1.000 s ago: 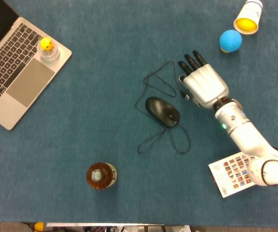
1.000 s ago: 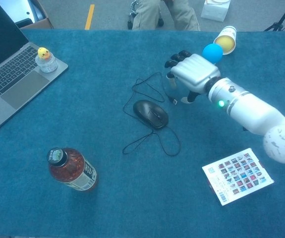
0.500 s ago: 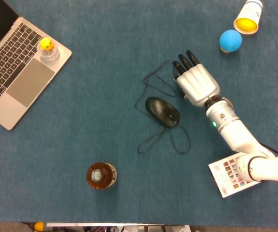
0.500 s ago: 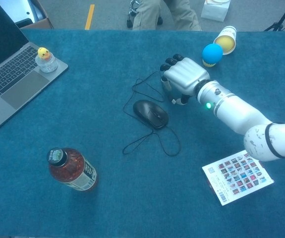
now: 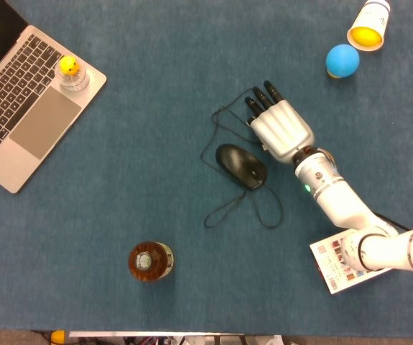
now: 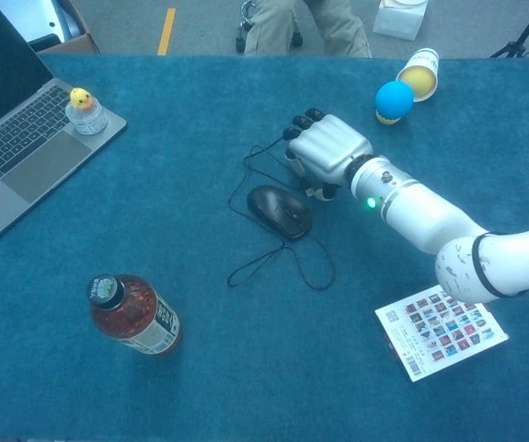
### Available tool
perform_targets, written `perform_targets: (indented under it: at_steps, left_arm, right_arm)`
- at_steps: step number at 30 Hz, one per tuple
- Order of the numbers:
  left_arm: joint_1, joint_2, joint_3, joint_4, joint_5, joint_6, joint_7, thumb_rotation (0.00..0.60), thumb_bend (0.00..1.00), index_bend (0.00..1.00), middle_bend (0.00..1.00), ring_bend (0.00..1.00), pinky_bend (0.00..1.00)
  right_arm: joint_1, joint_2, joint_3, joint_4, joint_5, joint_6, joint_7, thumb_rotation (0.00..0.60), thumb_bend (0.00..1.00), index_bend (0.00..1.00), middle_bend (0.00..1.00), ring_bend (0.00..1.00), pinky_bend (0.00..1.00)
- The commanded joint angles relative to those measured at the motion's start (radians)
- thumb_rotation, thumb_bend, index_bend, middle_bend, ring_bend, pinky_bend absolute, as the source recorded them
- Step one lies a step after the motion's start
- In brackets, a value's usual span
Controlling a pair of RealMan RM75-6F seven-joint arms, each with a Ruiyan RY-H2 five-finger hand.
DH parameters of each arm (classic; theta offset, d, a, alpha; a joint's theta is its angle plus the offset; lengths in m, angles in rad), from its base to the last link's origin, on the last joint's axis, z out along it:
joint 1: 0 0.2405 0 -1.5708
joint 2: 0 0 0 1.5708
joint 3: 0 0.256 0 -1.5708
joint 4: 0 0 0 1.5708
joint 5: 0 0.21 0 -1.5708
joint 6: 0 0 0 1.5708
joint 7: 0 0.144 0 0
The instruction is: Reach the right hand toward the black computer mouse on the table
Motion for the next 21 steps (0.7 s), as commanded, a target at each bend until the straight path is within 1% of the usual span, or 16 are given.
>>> perform_targets:
  at_steps: [1,5,13,21]
  left_arm:
    - [0.000,-0.001,0.000,0.001,0.001,0.000,-0.001,0.600,0.15,0.27,0.19,0.16,0.09]
    - [0.001,-0.001,-0.001,0.003,0.000,0.000,-0.001,0.600,0.15,0.27,0.19,0.16,0.09]
    - [0.003,-0.002,-0.002,0.004,0.001,0.001,-0.003,0.600,0.15,0.27,0.19,0.16,0.09]
    - [0.004,-0.002,-0.004,0.005,0.000,0.001,-0.003,0.600,0.15,0.27,0.19,0.16,0.09]
  right_arm:
    - [0.005,0.003,0.000,-0.004,0.011,-0.006,-0.005,0.600,0.19,0.48,0.16,0.00,0.01]
    - [0.011,0.010,0.009,-0.022,0.027,-0.007,-0.001,0.600,0.22,0.48,0.16,0.00,0.01]
    - [0.025,0.018,0.001,-0.027,0.058,-0.008,-0.025,0.600,0.22,0.48,0.16,0.00,0.01]
    - [0.043,-0.007,0.003,-0.004,0.075,-0.012,-0.027,0.600,0.22,0.48,0.16,0.00,0.01]
